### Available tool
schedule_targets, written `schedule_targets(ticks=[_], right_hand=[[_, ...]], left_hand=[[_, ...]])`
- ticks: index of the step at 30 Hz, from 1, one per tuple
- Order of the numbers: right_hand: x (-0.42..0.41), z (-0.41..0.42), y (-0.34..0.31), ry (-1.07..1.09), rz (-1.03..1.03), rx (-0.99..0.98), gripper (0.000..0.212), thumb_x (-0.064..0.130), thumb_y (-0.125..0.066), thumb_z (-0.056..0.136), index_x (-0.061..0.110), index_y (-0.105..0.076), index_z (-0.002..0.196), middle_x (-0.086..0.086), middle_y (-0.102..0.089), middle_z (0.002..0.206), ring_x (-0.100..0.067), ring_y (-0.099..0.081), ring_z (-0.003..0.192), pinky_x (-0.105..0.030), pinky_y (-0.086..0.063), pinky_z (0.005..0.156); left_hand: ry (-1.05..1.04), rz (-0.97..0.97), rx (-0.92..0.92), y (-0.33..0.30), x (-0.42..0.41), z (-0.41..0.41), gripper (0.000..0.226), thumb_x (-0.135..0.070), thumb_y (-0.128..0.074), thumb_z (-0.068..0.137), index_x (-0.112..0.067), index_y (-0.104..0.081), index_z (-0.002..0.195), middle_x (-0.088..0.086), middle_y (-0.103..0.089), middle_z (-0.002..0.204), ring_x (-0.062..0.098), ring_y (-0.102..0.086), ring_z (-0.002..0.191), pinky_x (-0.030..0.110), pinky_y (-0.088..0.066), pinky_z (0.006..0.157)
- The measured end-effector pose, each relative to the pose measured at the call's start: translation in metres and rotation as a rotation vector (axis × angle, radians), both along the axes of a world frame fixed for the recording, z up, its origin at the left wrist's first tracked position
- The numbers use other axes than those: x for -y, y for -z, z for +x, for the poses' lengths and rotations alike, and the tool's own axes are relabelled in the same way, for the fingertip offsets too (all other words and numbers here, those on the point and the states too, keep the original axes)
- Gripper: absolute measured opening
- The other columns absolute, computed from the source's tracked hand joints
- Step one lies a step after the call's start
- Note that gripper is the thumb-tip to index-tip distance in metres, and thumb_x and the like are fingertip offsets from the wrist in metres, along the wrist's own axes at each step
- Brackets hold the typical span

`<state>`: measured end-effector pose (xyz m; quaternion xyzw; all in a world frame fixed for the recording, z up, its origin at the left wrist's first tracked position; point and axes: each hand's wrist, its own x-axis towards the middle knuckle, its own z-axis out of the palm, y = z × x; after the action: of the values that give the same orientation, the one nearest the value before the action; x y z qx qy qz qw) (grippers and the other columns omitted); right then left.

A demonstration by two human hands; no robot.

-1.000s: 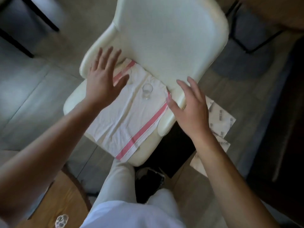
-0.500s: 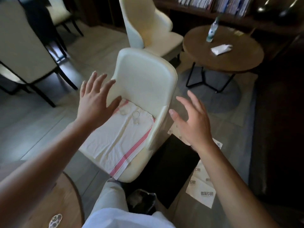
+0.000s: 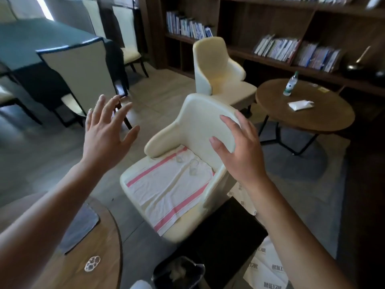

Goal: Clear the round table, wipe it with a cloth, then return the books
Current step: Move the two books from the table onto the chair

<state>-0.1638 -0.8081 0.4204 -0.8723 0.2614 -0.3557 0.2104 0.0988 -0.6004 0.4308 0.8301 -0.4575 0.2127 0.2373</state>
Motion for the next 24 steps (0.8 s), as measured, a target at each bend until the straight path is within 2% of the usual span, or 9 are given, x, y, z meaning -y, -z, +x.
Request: schedule_targets(ticks=[3,6,11,16,24], right_hand=[[-0.018,0.012,-0.013,-0.034,-0.038,-0.010,0.058,0.055,-0.059,0.099,0.025,-0.054,0.148,-0.005,-0.037,0.164,-0.024,-0.032,0.151,-0.050,-0.041,0.117],[-0.042,0.028,-0.022,-0.076,-0.038,-0.029,0.059,0.055,-0.059,0.099,0.026,-0.053,0.150,-0.003,-0.035,0.165,-0.022,-0.030,0.152,-0.050,-0.039,0.118],[-0.097,0.054,-0.032,-0.109,-0.063,-0.022,0.059,0.052,-0.062,0.099,0.025,-0.051,0.151,-0.002,-0.033,0.166,-0.019,-0.027,0.154,-0.041,-0.030,0.120],[-0.174,0.074,-0.032,-0.187,-0.102,-0.060,0.062,0.056,-0.058,0.098,0.026,-0.050,0.151,-0.004,-0.032,0.167,-0.020,-0.027,0.155,-0.048,-0.035,0.121],[-0.268,0.097,-0.009,-0.311,-0.131,-0.101,0.062,0.059,-0.055,0.096,0.029,-0.051,0.150,-0.003,-0.035,0.166,-0.023,-0.033,0.152,-0.050,-0.040,0.118]], left_hand=[[-0.050,-0.028,0.000,-0.003,-0.028,0.011,0.065,-0.058,-0.043,0.098,-0.023,-0.046,0.152,0.011,-0.032,0.166,0.035,-0.013,0.159,0.059,-0.014,0.125],[-0.071,-0.083,0.003,-0.002,-0.059,0.019,0.064,-0.057,-0.044,0.098,-0.021,-0.047,0.151,0.013,-0.033,0.165,0.036,-0.015,0.158,0.061,-0.017,0.124],[-0.145,-0.157,-0.020,0.009,-0.129,0.030,0.063,-0.055,-0.046,0.098,-0.020,-0.050,0.150,0.013,-0.036,0.163,0.037,-0.018,0.157,0.061,-0.021,0.123],[-0.264,-0.225,-0.123,0.035,-0.201,0.021,0.063,-0.052,-0.047,0.098,-0.019,-0.048,0.152,0.013,-0.033,0.165,0.034,-0.014,0.158,0.056,-0.019,0.125],[-0.426,-0.188,-0.129,0.066,-0.329,0.009,0.059,-0.051,-0.047,0.099,-0.019,-0.052,0.149,0.013,-0.036,0.163,0.036,-0.019,0.157,0.058,-0.023,0.123]])
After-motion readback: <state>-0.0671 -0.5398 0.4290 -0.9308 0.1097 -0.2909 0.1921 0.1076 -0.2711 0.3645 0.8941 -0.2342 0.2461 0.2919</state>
